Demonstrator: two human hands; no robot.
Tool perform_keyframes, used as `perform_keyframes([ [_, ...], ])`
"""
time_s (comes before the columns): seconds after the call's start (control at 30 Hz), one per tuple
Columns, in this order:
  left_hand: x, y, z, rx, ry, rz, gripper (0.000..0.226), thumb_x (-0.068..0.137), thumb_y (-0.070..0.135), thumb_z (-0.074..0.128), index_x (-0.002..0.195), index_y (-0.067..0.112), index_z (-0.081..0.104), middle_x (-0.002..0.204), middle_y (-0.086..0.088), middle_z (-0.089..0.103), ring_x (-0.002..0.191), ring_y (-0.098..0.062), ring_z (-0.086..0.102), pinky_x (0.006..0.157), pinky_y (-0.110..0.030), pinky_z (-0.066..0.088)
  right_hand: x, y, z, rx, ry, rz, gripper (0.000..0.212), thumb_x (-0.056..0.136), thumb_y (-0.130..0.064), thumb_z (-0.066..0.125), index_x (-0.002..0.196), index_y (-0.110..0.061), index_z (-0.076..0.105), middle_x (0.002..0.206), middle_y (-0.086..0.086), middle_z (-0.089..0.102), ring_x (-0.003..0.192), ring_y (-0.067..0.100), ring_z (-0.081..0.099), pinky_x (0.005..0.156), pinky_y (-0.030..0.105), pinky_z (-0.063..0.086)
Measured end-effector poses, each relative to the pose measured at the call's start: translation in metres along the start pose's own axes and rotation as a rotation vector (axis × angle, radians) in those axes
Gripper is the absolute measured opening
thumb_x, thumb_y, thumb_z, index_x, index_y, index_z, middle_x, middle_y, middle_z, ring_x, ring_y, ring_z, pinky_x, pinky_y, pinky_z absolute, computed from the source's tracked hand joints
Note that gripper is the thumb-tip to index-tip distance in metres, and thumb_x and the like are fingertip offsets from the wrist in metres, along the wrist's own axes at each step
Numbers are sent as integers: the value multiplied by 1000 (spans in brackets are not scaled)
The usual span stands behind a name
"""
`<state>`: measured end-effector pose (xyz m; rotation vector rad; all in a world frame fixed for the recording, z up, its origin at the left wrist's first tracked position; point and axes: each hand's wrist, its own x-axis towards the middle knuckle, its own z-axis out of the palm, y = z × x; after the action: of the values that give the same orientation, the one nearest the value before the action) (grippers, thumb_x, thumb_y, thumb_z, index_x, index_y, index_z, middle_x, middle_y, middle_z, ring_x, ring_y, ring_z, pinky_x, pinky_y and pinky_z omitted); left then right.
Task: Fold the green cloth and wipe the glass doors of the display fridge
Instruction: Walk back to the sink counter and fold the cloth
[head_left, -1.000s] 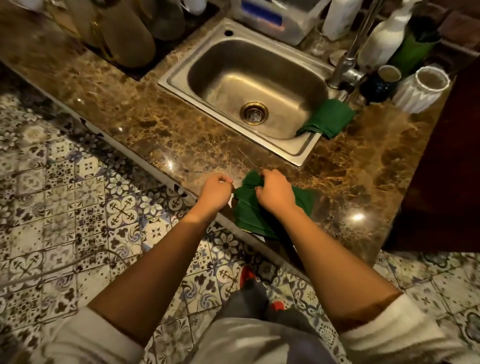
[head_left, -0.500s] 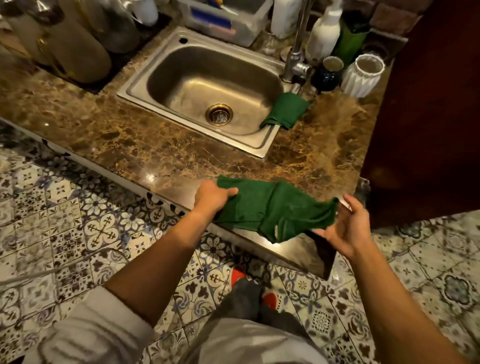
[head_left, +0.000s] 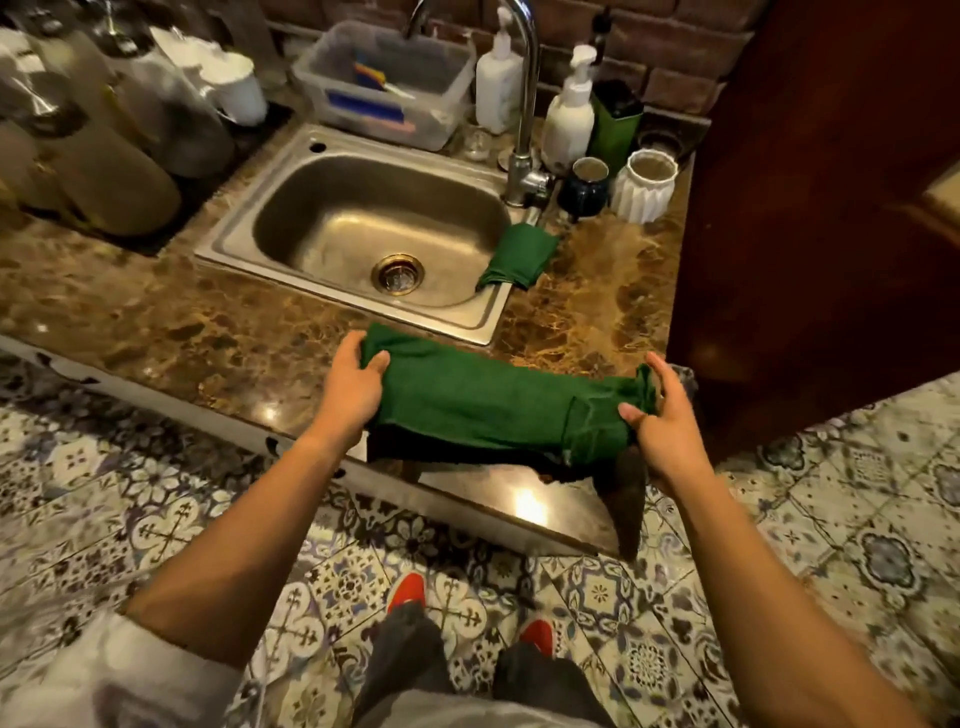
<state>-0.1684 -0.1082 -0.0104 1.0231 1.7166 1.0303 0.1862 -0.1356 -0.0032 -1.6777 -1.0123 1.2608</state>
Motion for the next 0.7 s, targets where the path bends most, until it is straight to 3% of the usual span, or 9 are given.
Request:
perform_keyframes([
  [0.07,4,-7,-10,125,0,45,15,100,10,54,110,22,56,105,4,65,104,-23,63,79,-31,48,3,6,14,-142,52,-40,70,94,2,60,150,-30,33,156,4,36,140,27,38,113,48,38],
  [0.13,5,-18,-17,387,-9,15,37,97,17,61,132,14,48,124,-11,61,119,-33,56,91,-36,46,1,12,29,-419,138,28,80,91,-15,70,154,-29,23,155,14,35,141,35,34,114,47,32],
  [0.2,2,-30,-22,684,-55,-111,66,92,31,69,146,16,33,138,-23,47,127,-43,45,102,-47,42,-11,21,44,-662,168,62,87,88,-37,73,154,-37,16,154,20,29,141,40,26,113,53,28],
  [0.3,-9,-39,-21,915,-205,21,74,89,43,69,149,28,28,141,-22,34,132,-43,31,105,-54,37,-35,37,73,-939,-74,-70,74,83,-70,57,146,-52,23,161,5,15,146,32,7,113,61,21],
  [0.37,-10,-45,-20,980,-375,146,69,91,50,63,149,34,30,149,-17,26,138,-38,22,109,-56,32,-43,45,85,-1041,-215,-13,70,79,-80,51,140,-51,35,162,-1,9,147,30,2,112,62,18],
  [0.47,-8,-54,-24,1129,-545,219,63,95,56,52,150,42,25,161,-11,12,146,-35,12,110,-63,26,-43,46,87,-1032,-130,-22,38,87,-55,64,112,-27,54,152,9,26,141,36,17,110,55,28],
  [0.53,-8,-58,-30,1182,-576,246,62,97,57,47,151,44,19,163,-9,7,148,-34,9,109,-68,25,-40,40,79,-897,-11,-30,14,88,-24,66,91,-18,54,128,13,43,125,36,38,102,46,38],
  [0.6,-8,-60,-32,1191,-597,256,63,98,56,46,151,46,14,164,-7,3,149,-33,5,109,-72,23,-41,37,65,-805,101,-8,17,80,-3,62,82,-16,52,107,10,49,99,30,52,85,36,43],
  [0.7,-7,-58,-33,1130,-603,242,71,93,60,53,152,45,15,163,-6,3,149,-31,4,110,-72,22,-43,41,44,-754,192,99,24,76,0,62,86,-16,47,104,13,54,80,25,51,63,31,36],
])
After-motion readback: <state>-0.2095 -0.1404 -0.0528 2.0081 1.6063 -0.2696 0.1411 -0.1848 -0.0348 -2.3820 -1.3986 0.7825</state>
